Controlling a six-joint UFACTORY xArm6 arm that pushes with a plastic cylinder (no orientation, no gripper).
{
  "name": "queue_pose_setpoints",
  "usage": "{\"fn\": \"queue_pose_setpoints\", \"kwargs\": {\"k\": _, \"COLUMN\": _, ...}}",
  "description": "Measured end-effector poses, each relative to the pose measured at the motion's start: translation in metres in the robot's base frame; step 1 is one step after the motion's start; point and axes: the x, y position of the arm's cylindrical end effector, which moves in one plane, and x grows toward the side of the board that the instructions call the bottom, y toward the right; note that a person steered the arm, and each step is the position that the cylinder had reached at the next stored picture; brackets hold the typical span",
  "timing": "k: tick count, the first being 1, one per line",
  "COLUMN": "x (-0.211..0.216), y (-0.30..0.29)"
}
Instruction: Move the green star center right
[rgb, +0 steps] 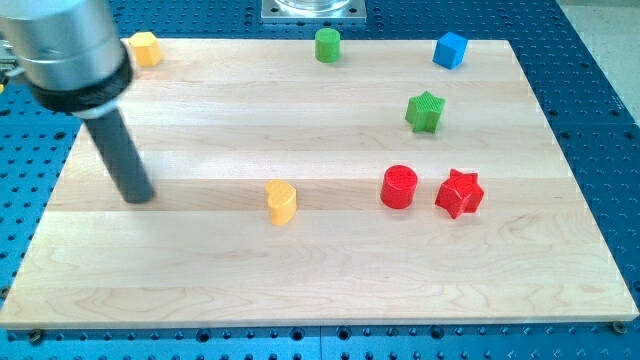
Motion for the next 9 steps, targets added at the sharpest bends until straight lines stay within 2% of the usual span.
{"fn": "queue_pose_setpoints", "kwargs": {"k": 1, "x": -0.030, "y": -0.022}}
{"fn": "queue_pose_setpoints", "kwargs": {"k": 2, "x": -0.022, "y": 0.034}}
{"fn": "queue_pose_setpoints", "kwargs": {"k": 4, "x": -0.099, "y": 0.111}}
{"fn": "queue_pose_setpoints", "kwargs": {"k": 8, "x": -0.101, "y": 0.132}}
{"fn": "queue_pose_setpoints", "kwargs": {"k": 9, "x": -0.121, "y": 0.196}}
